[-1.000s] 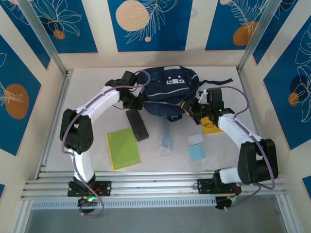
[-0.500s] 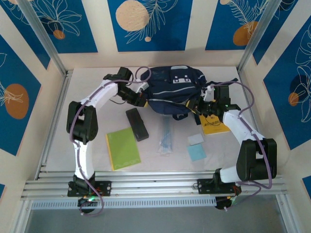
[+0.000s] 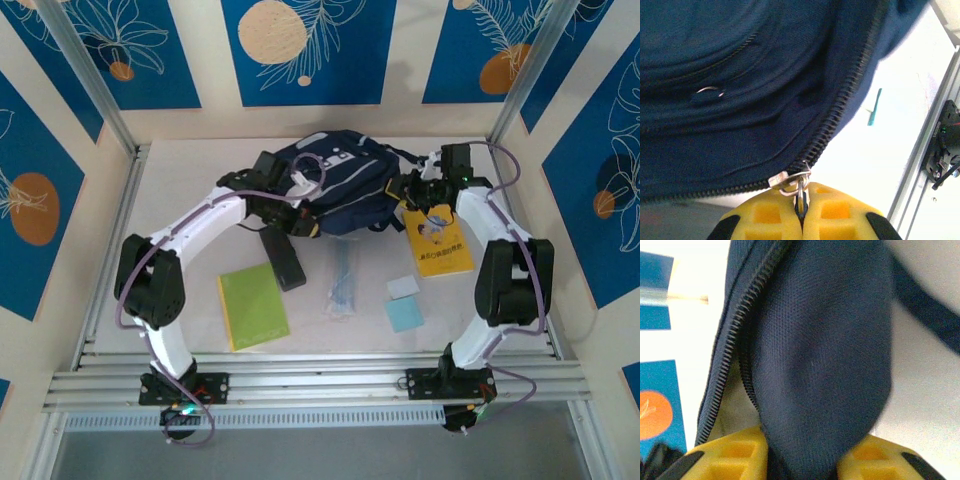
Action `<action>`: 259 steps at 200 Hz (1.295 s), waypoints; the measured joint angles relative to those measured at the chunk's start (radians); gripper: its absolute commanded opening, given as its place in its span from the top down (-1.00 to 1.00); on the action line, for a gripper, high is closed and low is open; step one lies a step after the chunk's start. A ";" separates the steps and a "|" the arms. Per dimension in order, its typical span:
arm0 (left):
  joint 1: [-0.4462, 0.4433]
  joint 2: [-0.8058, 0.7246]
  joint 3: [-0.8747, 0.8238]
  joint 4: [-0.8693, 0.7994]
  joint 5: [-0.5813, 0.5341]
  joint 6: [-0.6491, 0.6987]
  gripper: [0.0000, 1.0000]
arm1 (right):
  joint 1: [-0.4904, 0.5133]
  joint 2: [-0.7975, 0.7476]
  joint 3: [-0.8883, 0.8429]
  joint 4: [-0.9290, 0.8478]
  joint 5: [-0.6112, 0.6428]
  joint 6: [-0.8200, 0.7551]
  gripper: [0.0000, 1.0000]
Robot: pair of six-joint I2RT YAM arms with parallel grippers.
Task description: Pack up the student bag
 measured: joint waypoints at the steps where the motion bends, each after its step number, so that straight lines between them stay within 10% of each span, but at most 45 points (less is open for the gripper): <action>1: -0.003 0.000 0.000 0.000 -0.001 -0.002 1.00 | 0.000 0.000 0.000 0.000 0.000 0.000 -0.18; 51: -0.050 0.057 0.038 0.014 -0.071 -0.081 1.00 | -0.010 -0.038 -0.059 0.013 0.071 0.096 -0.99; 113: -0.050 0.076 0.044 0.015 -0.111 -0.130 1.00 | 0.123 -0.185 -0.301 0.159 0.063 0.247 -0.99; 130: -0.049 0.076 0.040 0.019 -0.120 -0.147 1.00 | 0.167 -0.117 -0.288 0.199 0.071 0.282 -0.54; 146: -0.048 0.075 0.022 0.027 -0.135 -0.157 1.00 | 0.182 -0.056 -0.285 0.239 0.069 0.315 1.00; 259: 0.147 0.026 -0.093 -0.009 -0.646 -0.253 1.00 | 0.199 -0.002 -0.298 0.374 0.040 0.408 1.00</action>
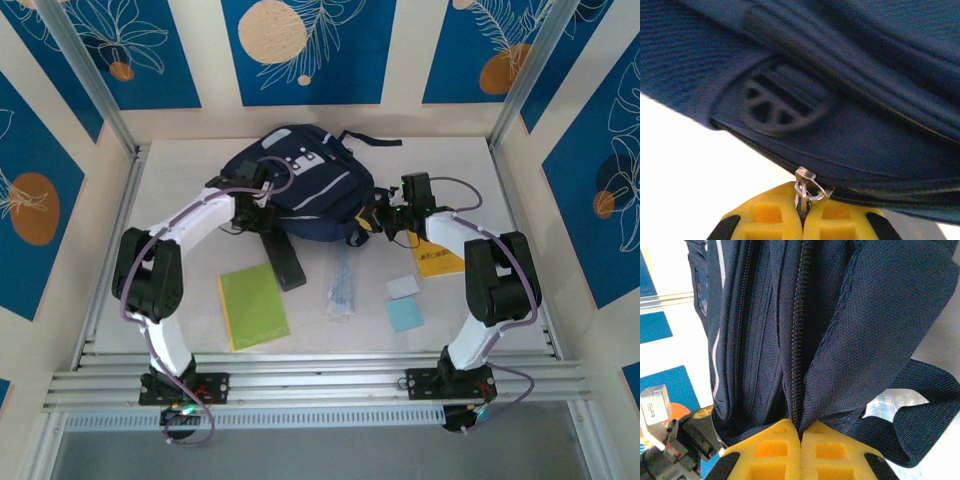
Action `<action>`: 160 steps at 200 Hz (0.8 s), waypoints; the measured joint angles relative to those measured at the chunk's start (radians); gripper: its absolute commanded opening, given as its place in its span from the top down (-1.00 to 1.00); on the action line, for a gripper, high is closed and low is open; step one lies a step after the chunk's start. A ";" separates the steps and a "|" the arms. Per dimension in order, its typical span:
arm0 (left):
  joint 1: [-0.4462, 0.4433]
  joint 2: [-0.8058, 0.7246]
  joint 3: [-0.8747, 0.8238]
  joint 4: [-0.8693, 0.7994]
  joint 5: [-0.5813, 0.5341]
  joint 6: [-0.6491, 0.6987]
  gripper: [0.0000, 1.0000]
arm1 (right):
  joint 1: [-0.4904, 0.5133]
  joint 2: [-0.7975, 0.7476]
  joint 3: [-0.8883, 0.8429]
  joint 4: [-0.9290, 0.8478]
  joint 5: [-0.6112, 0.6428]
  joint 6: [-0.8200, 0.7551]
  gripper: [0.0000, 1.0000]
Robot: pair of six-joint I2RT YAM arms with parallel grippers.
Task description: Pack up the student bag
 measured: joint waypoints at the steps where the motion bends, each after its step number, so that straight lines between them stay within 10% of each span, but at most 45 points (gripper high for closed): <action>1: 0.000 0.000 0.000 0.000 0.000 0.000 1.00 | 0.000 0.000 0.000 0.000 -0.001 0.001 1.00; 27: 0.006 0.011 0.006 -0.002 -0.079 0.001 1.00 | 0.005 0.000 0.000 0.011 -0.021 0.001 1.00; 35: 0.008 0.020 0.014 -0.007 -0.094 0.000 0.56 | 0.008 0.000 0.002 0.011 -0.030 -0.005 0.91; 59: 0.024 0.036 0.034 -0.020 -0.110 -0.019 -0.89 | 0.006 0.000 0.040 -0.062 -0.030 -0.069 -0.33; 160: -0.197 -0.228 -0.194 0.320 0.099 -0.370 -0.93 | -0.260 -0.158 0.174 -0.513 0.431 -0.615 -0.63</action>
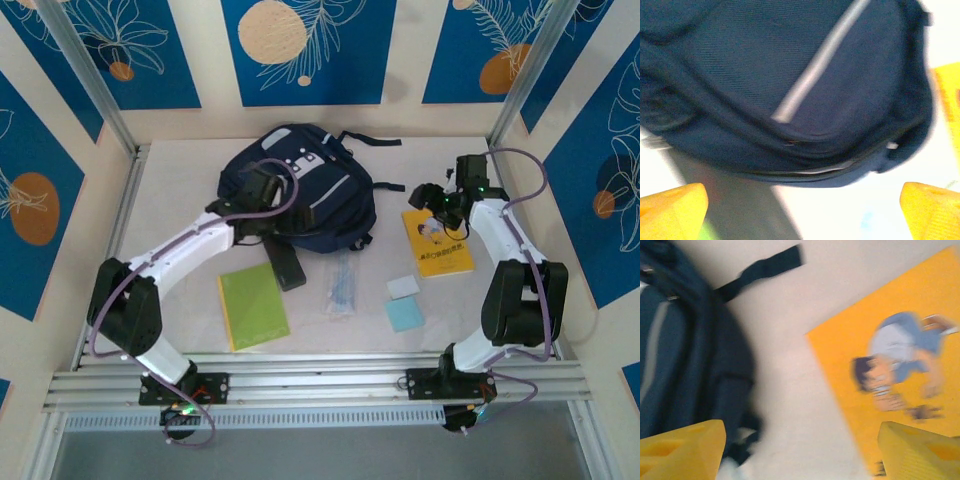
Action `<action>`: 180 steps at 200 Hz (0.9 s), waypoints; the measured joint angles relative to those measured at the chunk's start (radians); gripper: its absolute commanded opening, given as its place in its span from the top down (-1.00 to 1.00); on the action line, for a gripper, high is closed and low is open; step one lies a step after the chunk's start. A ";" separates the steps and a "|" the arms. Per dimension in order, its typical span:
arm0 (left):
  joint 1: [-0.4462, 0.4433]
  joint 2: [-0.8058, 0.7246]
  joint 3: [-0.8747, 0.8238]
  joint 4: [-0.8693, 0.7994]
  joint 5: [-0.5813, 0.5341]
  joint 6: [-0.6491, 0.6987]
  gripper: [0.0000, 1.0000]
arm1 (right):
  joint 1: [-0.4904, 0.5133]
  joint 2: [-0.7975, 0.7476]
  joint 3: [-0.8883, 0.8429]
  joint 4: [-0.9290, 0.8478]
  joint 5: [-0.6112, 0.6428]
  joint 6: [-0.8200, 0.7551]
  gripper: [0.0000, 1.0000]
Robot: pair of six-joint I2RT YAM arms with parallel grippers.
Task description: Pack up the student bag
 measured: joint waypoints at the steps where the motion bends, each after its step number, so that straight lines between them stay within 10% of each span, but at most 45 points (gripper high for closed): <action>1: -0.005 0.001 -0.003 0.009 0.003 -0.006 -0.93 | -0.001 0.000 0.000 0.000 0.006 -0.006 -0.64; 91: -0.241 0.306 0.100 0.335 0.116 -0.243 -0.85 | -0.307 0.193 0.015 0.040 0.018 -0.137 -0.75; 180: -0.291 0.488 0.267 0.372 0.152 -0.286 -0.80 | -0.291 0.255 -0.084 0.073 -0.143 -0.081 -0.59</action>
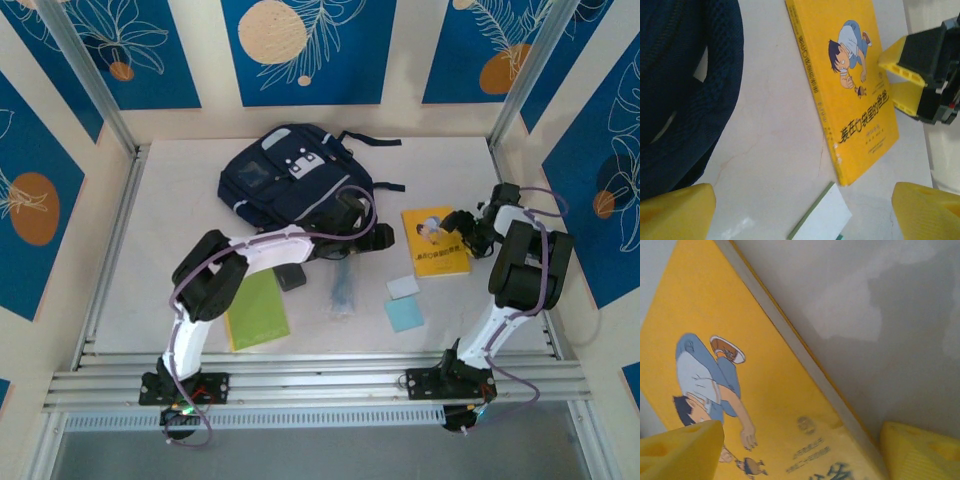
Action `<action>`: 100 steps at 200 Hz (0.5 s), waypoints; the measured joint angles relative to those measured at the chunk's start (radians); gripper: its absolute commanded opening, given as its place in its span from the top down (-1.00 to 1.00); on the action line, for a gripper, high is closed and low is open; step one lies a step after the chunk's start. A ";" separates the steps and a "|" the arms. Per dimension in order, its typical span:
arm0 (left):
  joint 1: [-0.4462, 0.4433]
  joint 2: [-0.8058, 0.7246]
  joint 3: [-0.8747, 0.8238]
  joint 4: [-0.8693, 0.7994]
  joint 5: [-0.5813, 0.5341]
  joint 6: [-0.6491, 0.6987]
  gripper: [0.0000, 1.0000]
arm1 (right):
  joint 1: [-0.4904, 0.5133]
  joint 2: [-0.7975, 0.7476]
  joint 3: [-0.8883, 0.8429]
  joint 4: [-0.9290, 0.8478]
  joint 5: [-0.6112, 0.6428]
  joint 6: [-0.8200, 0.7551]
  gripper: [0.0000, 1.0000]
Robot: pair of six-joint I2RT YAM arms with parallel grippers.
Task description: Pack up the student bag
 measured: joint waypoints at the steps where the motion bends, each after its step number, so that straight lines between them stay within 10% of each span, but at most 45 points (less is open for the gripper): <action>1: 0.000 0.002 0.003 0.000 0.000 0.000 -0.80 | 0.001 -0.003 -0.005 0.004 -0.004 0.001 -0.59; 100: -0.006 0.169 0.222 -0.119 0.016 0.046 -0.62 | 0.160 -0.113 -0.150 0.025 -0.130 0.069 -0.23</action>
